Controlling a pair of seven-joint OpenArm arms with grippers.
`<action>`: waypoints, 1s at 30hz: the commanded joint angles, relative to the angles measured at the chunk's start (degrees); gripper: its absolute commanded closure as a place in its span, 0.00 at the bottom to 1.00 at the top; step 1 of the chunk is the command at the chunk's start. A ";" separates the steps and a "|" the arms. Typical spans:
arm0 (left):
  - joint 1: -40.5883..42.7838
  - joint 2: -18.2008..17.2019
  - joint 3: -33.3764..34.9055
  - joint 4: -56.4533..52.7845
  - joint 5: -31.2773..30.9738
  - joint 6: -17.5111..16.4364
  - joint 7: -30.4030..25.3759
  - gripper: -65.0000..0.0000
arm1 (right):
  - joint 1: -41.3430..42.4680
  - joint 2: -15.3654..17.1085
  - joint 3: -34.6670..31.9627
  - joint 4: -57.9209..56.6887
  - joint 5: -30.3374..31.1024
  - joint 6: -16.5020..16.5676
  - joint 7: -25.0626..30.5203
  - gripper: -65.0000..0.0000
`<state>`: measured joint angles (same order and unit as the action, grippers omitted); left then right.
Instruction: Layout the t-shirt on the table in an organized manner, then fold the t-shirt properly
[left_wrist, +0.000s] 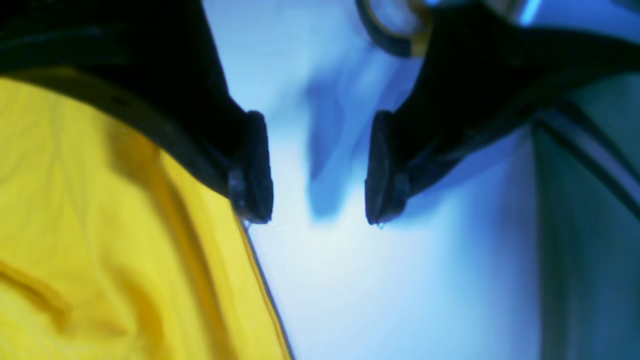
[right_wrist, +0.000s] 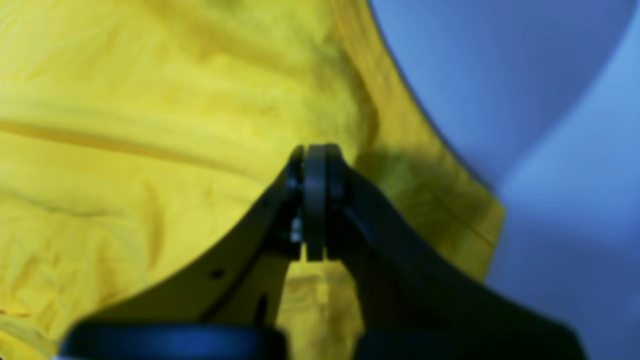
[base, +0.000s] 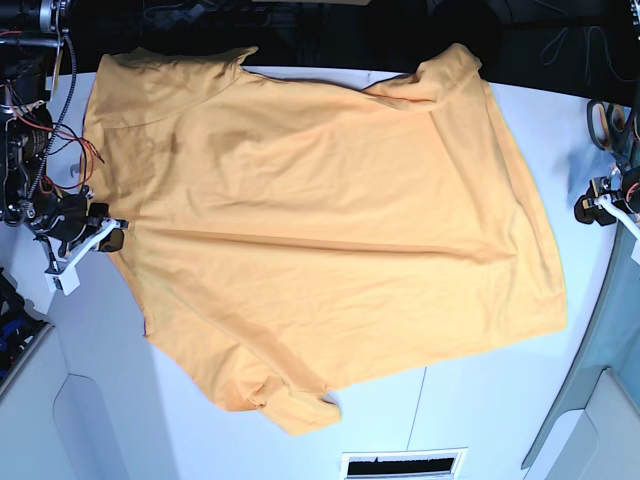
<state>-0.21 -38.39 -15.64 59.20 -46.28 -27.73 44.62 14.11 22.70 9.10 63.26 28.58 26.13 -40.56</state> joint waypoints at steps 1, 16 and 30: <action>0.13 -1.11 -0.42 0.83 -1.51 -0.74 -0.61 0.49 | 1.42 0.92 0.44 0.87 0.92 0.26 1.07 1.00; 1.16 9.22 -0.39 0.81 3.98 -0.59 -2.64 0.42 | 1.40 0.92 0.44 0.87 0.83 0.26 0.37 1.00; 1.22 10.45 -0.39 0.81 9.94 -0.31 -3.61 0.92 | 2.49 0.94 1.51 0.85 -1.25 -4.83 3.58 0.98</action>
<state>0.84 -27.44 -16.10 59.94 -37.30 -27.77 38.65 14.94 22.72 10.11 63.26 26.79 21.17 -38.37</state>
